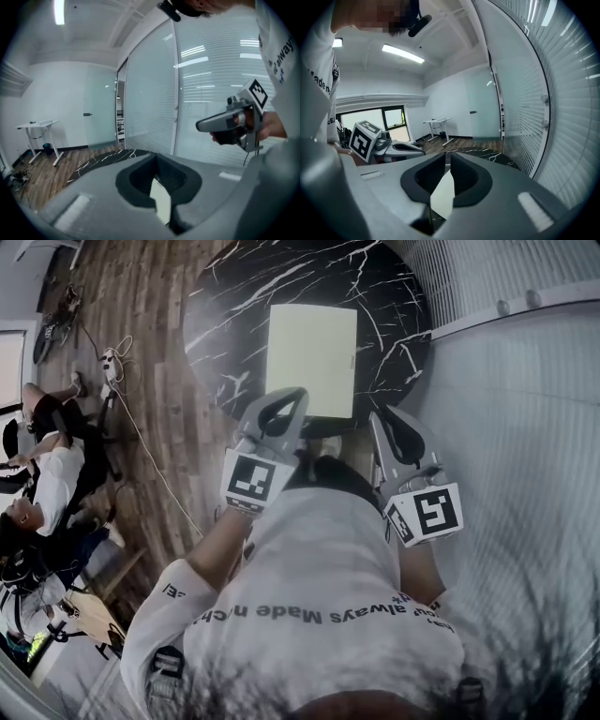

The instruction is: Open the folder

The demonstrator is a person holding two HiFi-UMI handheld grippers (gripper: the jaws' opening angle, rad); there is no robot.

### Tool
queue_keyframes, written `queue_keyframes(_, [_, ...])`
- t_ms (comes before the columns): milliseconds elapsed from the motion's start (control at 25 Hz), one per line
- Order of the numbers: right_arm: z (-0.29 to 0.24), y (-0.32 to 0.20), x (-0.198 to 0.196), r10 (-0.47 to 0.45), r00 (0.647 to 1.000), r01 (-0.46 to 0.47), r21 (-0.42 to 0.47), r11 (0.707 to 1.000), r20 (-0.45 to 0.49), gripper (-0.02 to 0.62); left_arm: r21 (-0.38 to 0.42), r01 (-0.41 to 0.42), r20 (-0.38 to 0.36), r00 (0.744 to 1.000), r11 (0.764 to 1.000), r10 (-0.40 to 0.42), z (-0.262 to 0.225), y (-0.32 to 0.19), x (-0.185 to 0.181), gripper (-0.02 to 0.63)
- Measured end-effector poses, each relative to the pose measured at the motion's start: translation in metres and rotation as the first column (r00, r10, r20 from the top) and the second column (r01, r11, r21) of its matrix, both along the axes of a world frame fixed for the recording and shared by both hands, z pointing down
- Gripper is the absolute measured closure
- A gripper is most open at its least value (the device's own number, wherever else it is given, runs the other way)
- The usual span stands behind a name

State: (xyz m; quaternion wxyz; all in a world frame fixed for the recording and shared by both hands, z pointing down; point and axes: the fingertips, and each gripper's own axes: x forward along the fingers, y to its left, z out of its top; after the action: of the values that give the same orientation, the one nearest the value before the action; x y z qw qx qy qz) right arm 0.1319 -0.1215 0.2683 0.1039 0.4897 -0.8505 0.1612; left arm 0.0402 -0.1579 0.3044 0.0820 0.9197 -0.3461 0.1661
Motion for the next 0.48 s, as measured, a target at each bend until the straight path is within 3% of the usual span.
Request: queue_keyframes(480, [0.127,-0.012,0.023,-0.011,0.999,0.019,-0.166,0.986,0.051,0.503,-0.098,-0.012,0.165,0.986,0.995,0.028,0.140,-0.010,0.012,0.603])
